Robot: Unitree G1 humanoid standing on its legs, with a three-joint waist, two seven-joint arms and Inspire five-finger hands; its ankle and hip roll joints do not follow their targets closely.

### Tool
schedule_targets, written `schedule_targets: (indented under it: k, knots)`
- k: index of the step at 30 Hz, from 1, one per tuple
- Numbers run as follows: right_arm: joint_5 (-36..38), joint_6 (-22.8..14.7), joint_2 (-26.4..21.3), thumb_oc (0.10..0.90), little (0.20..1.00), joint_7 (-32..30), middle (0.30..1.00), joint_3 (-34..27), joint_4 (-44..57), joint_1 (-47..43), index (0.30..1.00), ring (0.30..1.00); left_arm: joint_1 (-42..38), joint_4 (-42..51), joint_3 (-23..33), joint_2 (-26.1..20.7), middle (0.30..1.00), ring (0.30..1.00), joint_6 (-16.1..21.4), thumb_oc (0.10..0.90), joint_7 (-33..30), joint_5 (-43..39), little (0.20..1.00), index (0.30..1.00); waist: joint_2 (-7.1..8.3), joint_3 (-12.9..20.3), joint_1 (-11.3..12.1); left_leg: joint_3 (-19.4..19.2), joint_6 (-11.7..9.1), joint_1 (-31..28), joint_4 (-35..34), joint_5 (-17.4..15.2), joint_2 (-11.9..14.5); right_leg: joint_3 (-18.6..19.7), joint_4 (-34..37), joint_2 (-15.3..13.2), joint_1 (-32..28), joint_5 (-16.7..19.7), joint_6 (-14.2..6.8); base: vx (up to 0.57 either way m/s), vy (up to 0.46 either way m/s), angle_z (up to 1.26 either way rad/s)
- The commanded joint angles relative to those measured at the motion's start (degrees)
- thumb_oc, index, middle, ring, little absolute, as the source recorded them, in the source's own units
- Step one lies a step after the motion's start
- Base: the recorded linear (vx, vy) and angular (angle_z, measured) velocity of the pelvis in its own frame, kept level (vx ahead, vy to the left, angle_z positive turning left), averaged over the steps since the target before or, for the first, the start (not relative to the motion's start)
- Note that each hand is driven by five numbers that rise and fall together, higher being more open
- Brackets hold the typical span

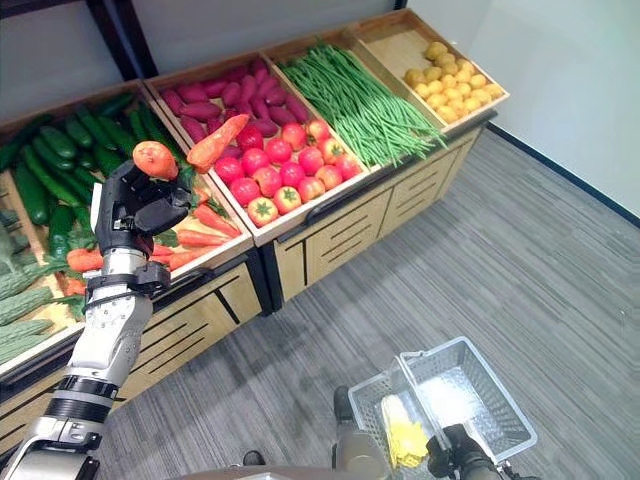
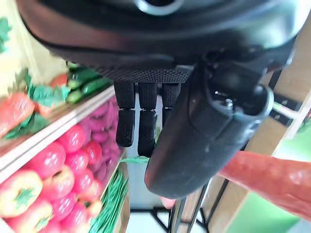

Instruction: Get the vegetables into the basket

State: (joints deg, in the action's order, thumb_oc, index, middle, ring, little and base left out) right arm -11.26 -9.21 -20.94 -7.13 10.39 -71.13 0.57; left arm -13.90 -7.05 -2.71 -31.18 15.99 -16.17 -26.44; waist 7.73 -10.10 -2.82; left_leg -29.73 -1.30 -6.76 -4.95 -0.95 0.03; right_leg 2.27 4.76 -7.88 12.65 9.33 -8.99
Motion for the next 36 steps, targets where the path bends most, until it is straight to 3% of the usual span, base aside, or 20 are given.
schedule_targets:
  k: [1, 5, 6, 9, 13, 21, 26, 27, 28, 29, 31, 36]
  knots:
    - [0.8, -0.2, -2.0, 0.400, 0.300, -0.5, 0.300, 2.8, -1.8, 0.7, 0.300, 0.300, -5.5, 6.8, 2.0, -2.3, 0.300, 0.300, 6.6, 0.400, 0.4, 0.9, 0.300, 0.300, -2.25, 1.3, 1.3, 3.9, 0.2, 2.1, 0.7, -0.8, 3.1, -6.0, -12.3, -4.8, -2.1, 1.9, -2.7, -0.13, 0.042, -0.69]
    - [1.1, -0.2, -2.3, 0.400, 0.300, -0.7, 0.300, 2.3, -2.8, 0.3, 0.300, 0.300, -5.0, 8.4, 2.2, -2.6, 0.300, 0.300, 5.8, 0.400, 1.6, 1.2, 0.300, 0.300, -2.53, 1.5, 1.7, 1.7, 0.6, 2.3, 2.3, -1.2, 3.6, -8.7, -17.5, -4.8, -2.4, -0.7, -1.7, -0.02, 0.035, -0.34]
    - [1.2, -0.1, -2.3, 0.400, 0.300, -0.7, 0.300, 2.2, -3.0, 0.3, 0.300, 0.300, -4.7, 8.8, 2.4, -2.6, 0.300, 0.300, 5.8, 0.400, 1.8, 1.3, 0.300, 0.300, -2.66, 1.9, 1.9, 2.3, 0.3, 1.2, 1.8, -2.7, 3.3, -9.0, -16.5, -5.0, -3.3, -1.9, -2.4, 0.10, 0.019, -0.28]
    - [1.3, 0.0, -2.6, 0.400, 0.300, -0.9, 0.300, 2.0, -2.7, 0.2, 0.300, 0.300, -4.0, 9.7, 2.9, -2.4, 0.300, 0.300, 5.9, 0.400, 2.1, 1.3, 0.300, 0.300, -2.49, 2.4, 2.4, 0.6, -0.1, 0.3, 2.1, -2.7, 3.5, -11.9, -14.7, -5.0, -4.3, -2.7, -2.2, 0.07, -0.054, -0.23]
    - [1.7, -0.1, -2.9, 0.400, 0.300, -0.7, 0.300, 1.9, -1.5, 0.7, 0.300, 0.300, -4.1, 9.3, 2.8, -1.7, 0.300, 0.300, 5.9, 0.400, 2.4, 0.5, 0.300, 0.300, -2.90, 3.0, 1.7, -0.1, -1.2, -0.2, 2.6, -2.3, 4.6, -12.8, -12.7, -3.4, -5.6, -5.0, -1.4, 0.06, -0.109, -0.09]
    - [2.4, -0.3, -4.7, 0.400, 0.300, -0.8, 0.300, 1.0, -0.8, 1.9, 0.300, 0.300, -4.4, 9.6, 1.5, -0.2, 0.300, 0.300, 5.9, 0.400, 3.5, -1.7, 0.300, 0.300, -4.70, 3.4, 0.3, -0.2, -3.7, -0.2, 4.2, -0.4, 7.6, -13.1, -11.3, -0.4, -7.4, -8.0, 0.6, 0.03, -0.153, -0.10]
    - [2.9, -0.1, -6.5, 0.400, 0.300, -1.3, 0.300, 0.0, -0.6, 2.6, 0.300, 0.300, -5.5, 10.0, 0.0, 1.4, 0.300, 0.300, 5.9, 0.400, 3.6, -3.3, 0.300, 0.300, -6.33, 3.0, -0.1, 1.1, -6.3, 1.5, 7.2, 2.1, 10.6, -13.7, -11.3, 1.9, -9.1, -10.4, 2.8, -0.02, -0.213, -0.02]
    - [3.0, -0.1, -6.8, 0.400, 0.300, -1.3, 0.300, -0.1, -0.6, 2.5, 0.300, 0.300, -5.6, 10.2, -0.1, 1.7, 0.300, 0.300, 5.9, 0.400, 4.0, -3.6, 0.300, 0.300, -6.27, 2.4, 0.0, 0.6, -6.5, 3.0, 9.6, 3.9, 11.8, -14.1, -11.0, 2.3, -9.0, -9.7, 3.8, -0.13, -0.238, 0.07]
    - [3.9, 0.2, -8.6, 0.400, 0.300, -1.8, 0.300, -0.4, -2.3, 0.9, 0.300, 0.300, -6.8, 11.2, -1.1, 2.2, 0.300, 0.300, 6.1, 0.400, 3.7, -2.8, 0.300, 0.300, -6.12, 0.6, 1.7, 15.3, -6.3, 8.6, 11.6, 4.5, 9.5, -10.7, -11.0, 3.1, -9.0, -10.1, 4.5, -0.11, -0.143, 0.00]
    - [4.0, 0.2, -8.6, 0.400, 0.300, -1.9, 0.300, -0.2, -2.7, 0.5, 0.300, 0.300, -6.6, 11.4, -0.9, 2.2, 0.300, 0.300, 6.2, 0.400, 3.2, -2.3, 0.300, 0.300, -5.89, 0.7, 2.1, 17.6, -5.8, 9.6, 10.1, 4.4, 9.5, -9.4, -10.8, 3.0, -8.6, -9.7, 4.4, 0.00, -0.025, -0.39]
    - [3.9, -0.1, -8.7, 0.400, 0.300, -1.9, 0.300, 0.4, -2.6, 0.3, 0.300, 0.300, -6.3, 11.1, -0.4, 2.4, 0.300, 0.300, 6.6, 0.400, 2.3, -1.6, 0.300, 0.300, -5.96, 0.2, 2.8, 21.7, -5.8, 12.1, 7.5, 6.7, 10.5, -7.8, -11.3, 2.9, -8.3, -9.6, 4.2, 0.07, 0.095, -0.89]
    - [4.2, -0.3, -7.9, 0.400, 0.300, -1.4, 0.300, 0.6, -3.0, 0.9, 0.300, 0.300, -6.0, 11.0, -1.5, 2.2, 0.300, 0.300, 6.7, 0.400, 3.5, -1.6, 0.300, 0.300, -6.10, 0.8, 2.3, 19.5, -5.0, 9.7, 5.8, 5.6, 9.6, -6.5, -11.5, 1.9, -8.3, -9.8, 3.6, 0.07, 0.164, -0.66]
